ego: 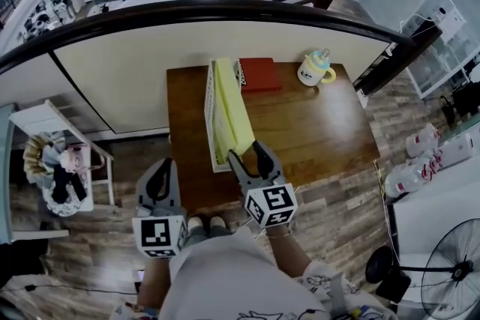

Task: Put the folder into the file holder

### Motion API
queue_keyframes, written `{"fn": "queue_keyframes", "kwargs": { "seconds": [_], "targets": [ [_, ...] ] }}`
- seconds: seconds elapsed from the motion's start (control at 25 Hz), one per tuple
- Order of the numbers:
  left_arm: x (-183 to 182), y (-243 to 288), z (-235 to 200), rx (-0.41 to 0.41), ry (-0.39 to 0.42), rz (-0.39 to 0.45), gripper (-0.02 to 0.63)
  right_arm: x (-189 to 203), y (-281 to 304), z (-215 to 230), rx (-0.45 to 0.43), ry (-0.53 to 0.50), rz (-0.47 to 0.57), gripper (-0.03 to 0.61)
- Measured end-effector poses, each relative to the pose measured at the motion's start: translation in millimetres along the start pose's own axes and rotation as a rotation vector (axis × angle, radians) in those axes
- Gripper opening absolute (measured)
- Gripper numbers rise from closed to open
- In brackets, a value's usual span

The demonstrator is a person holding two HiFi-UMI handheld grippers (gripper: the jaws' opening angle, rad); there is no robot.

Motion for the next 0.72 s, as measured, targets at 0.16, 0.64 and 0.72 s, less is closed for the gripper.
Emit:
{"fn": "queue_keyframes", "kwargs": {
  "seconds": [0.16, 0.64, 0.72],
  "targets": [
    [-8.9, 0.7, 5.1, 0.004, -0.009, 0.016, 0.011, -14.9, -9.6, 5.6, -0.007, -0.004, 0.040, 0.238],
    [-16.9, 7.1, 17.0, 0.016, 0.003, 0.043, 0.011, -28.5, -22.4, 11.7, -0.154, 0.028, 0.038, 0.217],
    [-15.8, 7.9, 18.4, 0.022, 0.001, 0.041, 0.011, -26.6, -24.4, 9.8, -0.169, 0.033, 0.034, 0.197]
  ]
}}
Point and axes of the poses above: the fingertips, and each gripper's own axes: y forward along the fingers, z to its right, x out of its underside, the point moved 6 cm from there along -y, backward along the fingers, and after that the axes turned 2 degrees about z, right-handed, at the moved point
